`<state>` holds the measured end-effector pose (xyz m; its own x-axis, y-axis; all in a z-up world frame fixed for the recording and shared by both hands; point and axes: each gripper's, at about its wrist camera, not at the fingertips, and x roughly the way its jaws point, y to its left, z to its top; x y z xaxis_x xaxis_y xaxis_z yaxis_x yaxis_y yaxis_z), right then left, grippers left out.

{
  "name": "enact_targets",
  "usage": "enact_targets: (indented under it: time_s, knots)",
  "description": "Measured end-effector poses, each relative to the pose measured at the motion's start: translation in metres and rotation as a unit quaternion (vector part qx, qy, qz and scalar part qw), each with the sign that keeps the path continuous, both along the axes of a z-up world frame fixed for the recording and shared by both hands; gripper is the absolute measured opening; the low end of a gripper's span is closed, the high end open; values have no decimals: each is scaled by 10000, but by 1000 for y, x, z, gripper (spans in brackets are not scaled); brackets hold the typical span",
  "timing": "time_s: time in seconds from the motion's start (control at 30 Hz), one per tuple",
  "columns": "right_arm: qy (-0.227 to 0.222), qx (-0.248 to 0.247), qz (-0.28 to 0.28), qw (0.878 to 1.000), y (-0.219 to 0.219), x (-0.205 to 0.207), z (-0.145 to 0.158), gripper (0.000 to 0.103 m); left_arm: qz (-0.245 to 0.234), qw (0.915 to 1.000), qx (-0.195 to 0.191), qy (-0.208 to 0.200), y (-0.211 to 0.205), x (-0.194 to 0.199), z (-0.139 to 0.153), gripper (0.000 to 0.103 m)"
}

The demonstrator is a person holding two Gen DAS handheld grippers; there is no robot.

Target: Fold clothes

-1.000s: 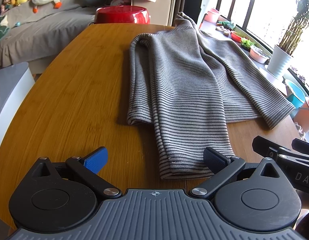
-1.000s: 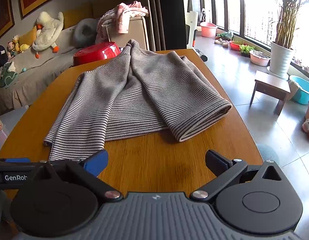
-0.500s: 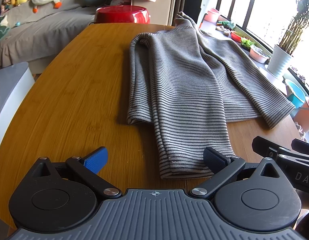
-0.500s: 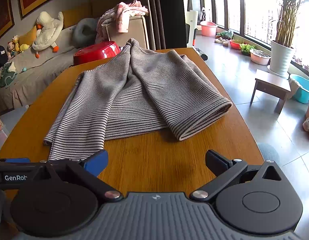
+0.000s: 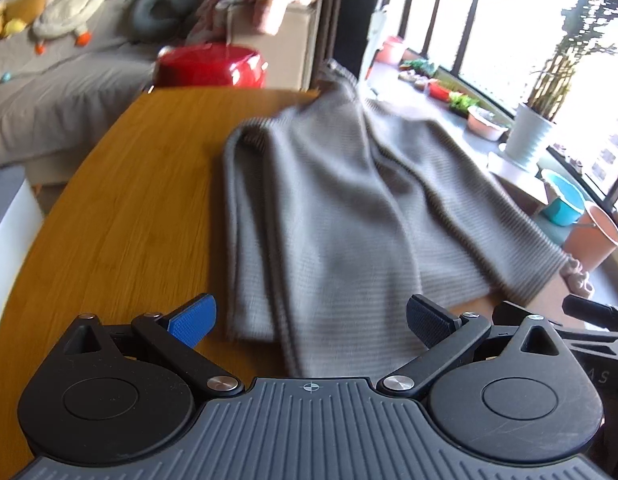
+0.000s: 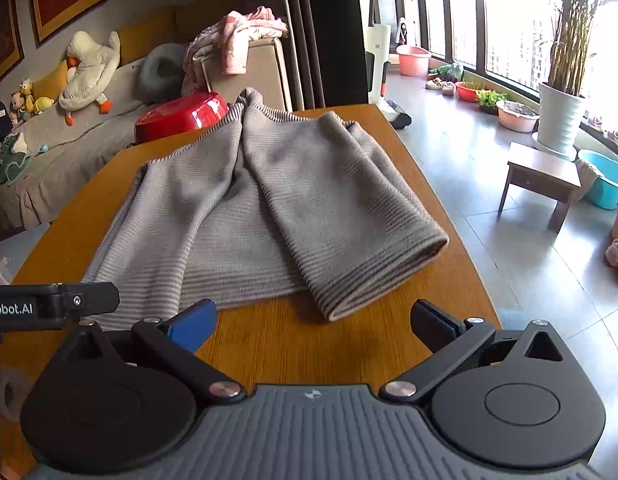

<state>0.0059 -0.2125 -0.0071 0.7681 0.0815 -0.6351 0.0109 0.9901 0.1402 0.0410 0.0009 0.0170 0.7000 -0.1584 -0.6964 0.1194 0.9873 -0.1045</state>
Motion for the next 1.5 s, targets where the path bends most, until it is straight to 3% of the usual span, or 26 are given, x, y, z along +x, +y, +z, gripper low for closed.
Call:
enact_targets:
  time_s: [0.17,0.27,0.43,0.53,0.7,0.9,1.1,1.27,1.43,1.5]
  knots:
    - [-354,451,-50,9983,-21,42,7,103,-265,9996,-75,109,-7,40,-1,103]
    - [-192,737,-32,9971,-27,81,6,103,-329,9988,-263,240,-6,62,-8,103]
    - [50,1717,-1,9851,-37,140,-11,103,-252,9971,-568,441,2,91,-26,103]
    - [-108,1838,15,9829,-37,144,-16,103,-329,9966,-689,324,9,88,-31,103]
    - [104,1205,570,9910,-20,129,-13,103,-501,9959,-725,207,12,78,-34,103]
    - [295,1820,828,9794,-39,73,-10,103,-840,9942,-590,307,21,34,-32,103]
    - [214,1803,1024,9780,-34,15,-12,103,-1232,9919,-240,186,22,2,-37,103]
    - [238,1606,1217,9792,-26,4,-10,103,-1081,9934,-350,168,19,8,-33,101]
    - [165,1538,1255,9800,-24,4,-10,103,-1125,9926,-255,-383,11,11,-33,64]
    - [136,1471,1292,9806,-23,3,-11,103,-983,9937,-195,-500,13,17,-30,13]
